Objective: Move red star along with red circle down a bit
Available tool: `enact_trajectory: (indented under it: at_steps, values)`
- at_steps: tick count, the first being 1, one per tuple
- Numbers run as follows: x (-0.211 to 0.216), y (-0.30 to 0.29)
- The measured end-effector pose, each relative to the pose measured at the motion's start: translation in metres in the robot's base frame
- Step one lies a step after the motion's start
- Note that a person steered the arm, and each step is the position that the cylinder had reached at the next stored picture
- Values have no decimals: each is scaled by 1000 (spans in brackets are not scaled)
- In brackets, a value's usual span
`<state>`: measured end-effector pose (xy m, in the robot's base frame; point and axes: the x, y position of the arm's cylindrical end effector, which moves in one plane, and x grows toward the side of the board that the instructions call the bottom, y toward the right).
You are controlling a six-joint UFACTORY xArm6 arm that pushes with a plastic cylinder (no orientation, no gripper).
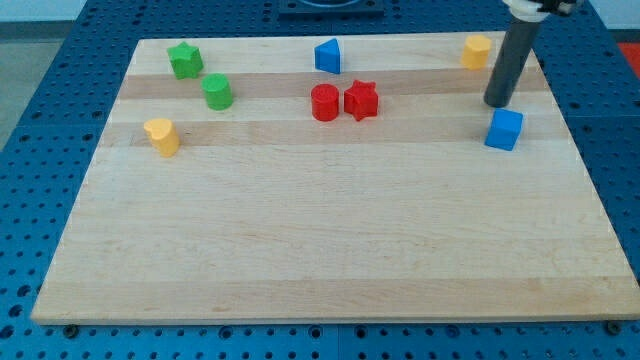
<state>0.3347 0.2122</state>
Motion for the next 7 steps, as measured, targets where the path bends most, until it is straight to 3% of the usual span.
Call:
enact_trajectory:
  at_steps: [4, 7]
  values:
    - [-20, -122]
    - [-12, -177]
